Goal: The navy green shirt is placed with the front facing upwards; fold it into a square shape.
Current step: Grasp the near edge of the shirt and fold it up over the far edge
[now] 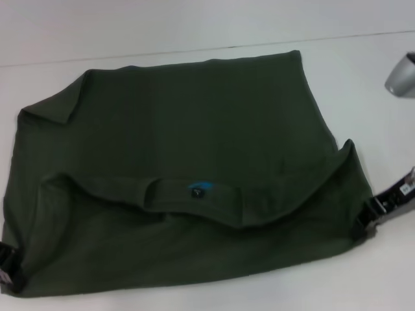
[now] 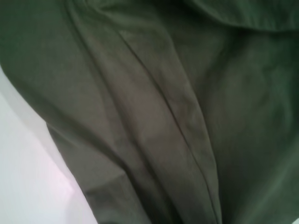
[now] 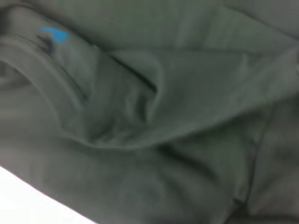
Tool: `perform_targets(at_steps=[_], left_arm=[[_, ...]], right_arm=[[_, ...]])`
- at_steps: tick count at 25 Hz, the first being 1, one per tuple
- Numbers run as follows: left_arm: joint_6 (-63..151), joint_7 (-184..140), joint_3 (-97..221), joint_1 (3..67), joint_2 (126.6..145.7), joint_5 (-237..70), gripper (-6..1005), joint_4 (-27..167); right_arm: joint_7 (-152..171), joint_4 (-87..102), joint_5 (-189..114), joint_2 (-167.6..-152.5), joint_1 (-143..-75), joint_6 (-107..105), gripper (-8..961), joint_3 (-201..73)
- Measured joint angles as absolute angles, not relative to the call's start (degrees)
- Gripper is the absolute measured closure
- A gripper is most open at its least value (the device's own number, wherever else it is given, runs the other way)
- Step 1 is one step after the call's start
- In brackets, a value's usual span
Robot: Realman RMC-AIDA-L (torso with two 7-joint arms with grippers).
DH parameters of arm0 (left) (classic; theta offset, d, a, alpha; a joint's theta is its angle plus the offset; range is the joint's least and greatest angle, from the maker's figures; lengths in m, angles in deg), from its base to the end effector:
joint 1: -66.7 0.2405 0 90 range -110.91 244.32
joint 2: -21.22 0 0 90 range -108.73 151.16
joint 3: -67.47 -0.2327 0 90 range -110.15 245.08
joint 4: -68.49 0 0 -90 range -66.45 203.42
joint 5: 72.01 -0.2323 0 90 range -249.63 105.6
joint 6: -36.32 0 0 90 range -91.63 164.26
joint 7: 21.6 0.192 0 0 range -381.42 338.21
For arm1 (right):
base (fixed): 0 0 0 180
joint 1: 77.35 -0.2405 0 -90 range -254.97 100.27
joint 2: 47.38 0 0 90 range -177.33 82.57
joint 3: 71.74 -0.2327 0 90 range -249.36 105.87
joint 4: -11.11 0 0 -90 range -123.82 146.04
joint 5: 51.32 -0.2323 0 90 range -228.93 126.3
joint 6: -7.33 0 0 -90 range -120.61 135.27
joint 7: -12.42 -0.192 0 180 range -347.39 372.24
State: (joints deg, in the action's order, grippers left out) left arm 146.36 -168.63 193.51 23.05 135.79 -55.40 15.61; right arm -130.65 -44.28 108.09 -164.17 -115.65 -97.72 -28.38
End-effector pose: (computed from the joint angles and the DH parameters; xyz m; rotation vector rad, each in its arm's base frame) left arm -0.2656 0.3271 0.0220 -2.3979 -1.7088 0.8389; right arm 0.2818 0.3281 0.0180 -2.3878 1.7962 -0.4479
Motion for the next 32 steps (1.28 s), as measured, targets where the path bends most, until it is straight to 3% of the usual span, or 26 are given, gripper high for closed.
perform_targets(at_steps=[7, 13, 19, 26, 32], left_arm=[[152.49, -168.97, 193.96, 21.73, 134.26, -55.69, 956, 8.16], [153.62, -169.07, 193.85, 21.02, 133.51, -55.75, 956, 6.96], [153.86, -169.26, 193.82, 20.02, 133.41, -55.78, 956, 6.03], [154.27, -170.07, 197.24, 19.96, 133.19, -55.31, 956, -0.63], [154.35, -169.50, 196.15, 20.51, 132.90, -55.56, 956, 2.41]], right_arm=[[-134.14, -58.30, 100.17, -161.89, -116.47, -106.50, 909, -28.57], [-135.91, -58.32, 94.22, -159.12, -115.33, -106.83, 909, -28.12], [-136.39, -58.49, 91.97, -158.25, -114.70, -106.84, 909, -28.32], [-137.53, -58.89, 86.69, -155.86, -113.51, -106.77, 908, -29.84], [-137.30, -57.67, 86.11, -155.81, -112.34, -106.55, 908, -28.39]])
